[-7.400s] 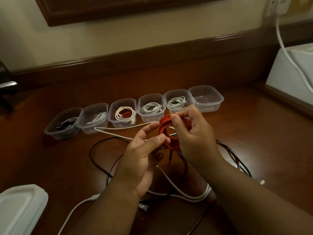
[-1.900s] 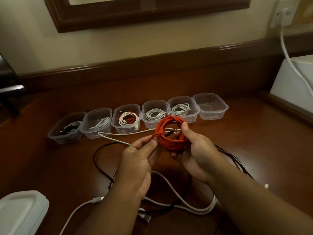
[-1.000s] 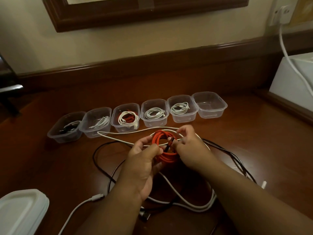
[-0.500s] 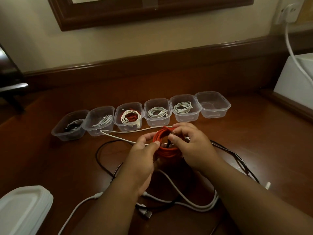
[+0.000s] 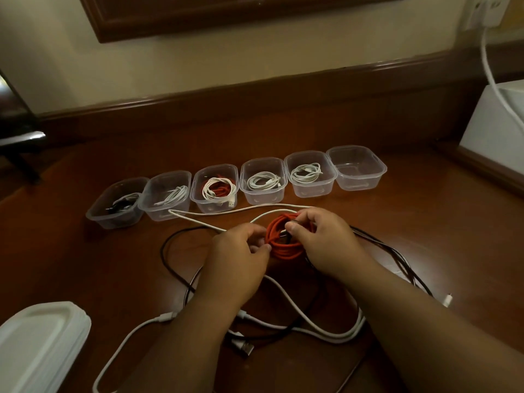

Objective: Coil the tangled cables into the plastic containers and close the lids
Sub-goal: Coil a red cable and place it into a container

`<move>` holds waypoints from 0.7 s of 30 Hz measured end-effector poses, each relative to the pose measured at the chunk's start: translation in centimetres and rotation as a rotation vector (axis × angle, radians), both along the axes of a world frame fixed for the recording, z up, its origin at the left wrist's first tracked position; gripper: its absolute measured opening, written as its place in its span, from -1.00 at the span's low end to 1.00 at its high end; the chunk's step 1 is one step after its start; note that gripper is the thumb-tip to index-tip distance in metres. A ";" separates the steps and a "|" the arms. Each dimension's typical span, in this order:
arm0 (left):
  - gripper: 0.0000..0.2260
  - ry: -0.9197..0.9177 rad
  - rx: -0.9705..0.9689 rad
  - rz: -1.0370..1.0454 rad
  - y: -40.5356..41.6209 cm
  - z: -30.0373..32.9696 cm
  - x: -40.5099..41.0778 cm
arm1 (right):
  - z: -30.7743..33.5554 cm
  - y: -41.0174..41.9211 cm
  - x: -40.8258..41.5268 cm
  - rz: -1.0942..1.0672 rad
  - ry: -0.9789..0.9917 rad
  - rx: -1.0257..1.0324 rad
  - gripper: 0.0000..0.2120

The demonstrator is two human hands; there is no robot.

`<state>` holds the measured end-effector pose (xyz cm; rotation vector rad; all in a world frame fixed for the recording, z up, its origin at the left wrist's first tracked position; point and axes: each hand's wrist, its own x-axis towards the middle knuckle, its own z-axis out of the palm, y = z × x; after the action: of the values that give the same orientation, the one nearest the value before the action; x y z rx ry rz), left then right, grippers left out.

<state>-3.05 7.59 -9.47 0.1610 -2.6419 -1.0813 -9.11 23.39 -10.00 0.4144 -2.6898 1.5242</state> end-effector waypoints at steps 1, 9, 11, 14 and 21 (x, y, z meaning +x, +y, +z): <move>-0.81 -0.042 -0.046 0.000 0.0 0.0 0.0 | 0.1 0.0 0.1 0.019 0.026 0.038 -0.87; -0.82 -0.229 -0.185 -0.055 0.0 0.1 0.1 | 0.0 -0.5 0.9 0.167 0.143 0.228 -0.90; -0.80 -0.269 -0.173 -0.070 -0.1 0.1 0.0 | 0.0 -0.5 1.2 0.180 0.166 0.245 -0.84; -0.82 -0.326 -0.120 -0.073 -0.5 0.0 -0.3 | 0.2 -0.3 1.5 0.181 0.146 0.326 -0.78; -0.81 -0.349 -0.064 -0.062 -0.6 0.1 -0.4 | 0.5 0.0 1.4 0.221 0.209 0.322 -0.81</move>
<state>-3.44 7.00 -9.41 0.2795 -3.0048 -1.0696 -7.69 23.36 -9.45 0.8549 -2.7934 1.0092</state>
